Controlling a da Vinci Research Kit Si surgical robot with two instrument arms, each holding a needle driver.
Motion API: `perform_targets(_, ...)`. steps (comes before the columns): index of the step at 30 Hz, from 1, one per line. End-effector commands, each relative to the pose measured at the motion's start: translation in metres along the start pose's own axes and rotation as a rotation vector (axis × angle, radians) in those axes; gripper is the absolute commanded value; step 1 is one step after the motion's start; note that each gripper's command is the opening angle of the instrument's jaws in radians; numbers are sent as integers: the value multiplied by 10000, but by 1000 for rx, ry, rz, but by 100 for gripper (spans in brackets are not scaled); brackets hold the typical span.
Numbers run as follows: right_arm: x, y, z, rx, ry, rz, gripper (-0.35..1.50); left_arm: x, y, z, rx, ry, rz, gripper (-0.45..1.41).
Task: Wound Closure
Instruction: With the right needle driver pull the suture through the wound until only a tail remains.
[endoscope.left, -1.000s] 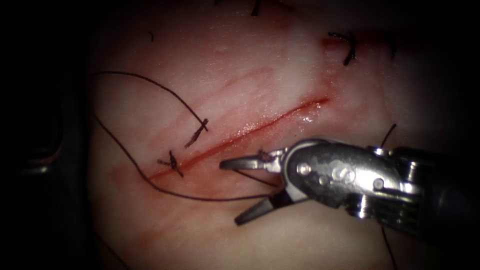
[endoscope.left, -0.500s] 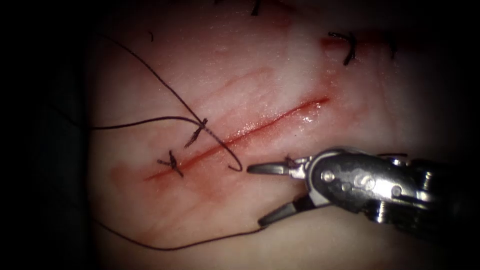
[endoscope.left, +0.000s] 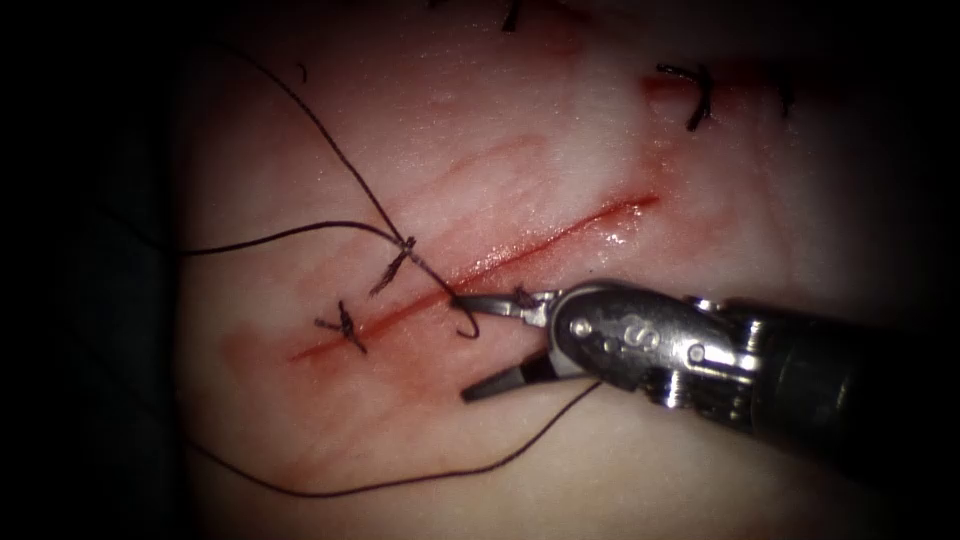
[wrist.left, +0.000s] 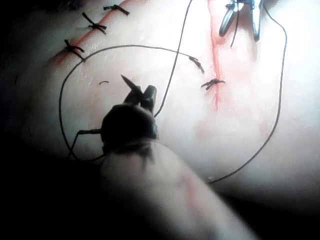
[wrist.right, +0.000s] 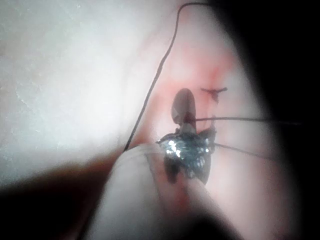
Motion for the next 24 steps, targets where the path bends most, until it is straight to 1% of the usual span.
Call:
perform_targets(1,-3,9,6,-4,0,0,84,2,-3,8,0,2,1,-28)
perform_targets(2,-4,11,7,-5,-1,1,79,2,-3,8,0,2,6,-28)
perform_targets(3,-4,11,7,-5,-1,0,67,2,-3,8,-2,2,6,-28)
perform_targets(4,-4,10,7,12,4,-1,-12,2,-2,9,-2,2,5,-29)
perform_targets(5,-4,10,7,30,10,-1,-35,2,-2,9,-1,2,5,-30)
perform_targets(6,-3,8,7,55,14,-3,-35,2,-1,10,-3,2,4,-31)
perform_targets(7,-3,8,7,60,12,3,-35,2,-1,10,-5,2,4,-31)
perform_targets(11,-5,9,3,76,-55,-72,-35,3,2,13,-15,4,10,-35)
perform_targets(18,-7,5,-5,76,-76,-79,-35,5,7,20,-30,6,20,-35)
perform_targets(24,4,-9,-4,136,-113,-126,-35,12,23,39,-71,14,33,-35)
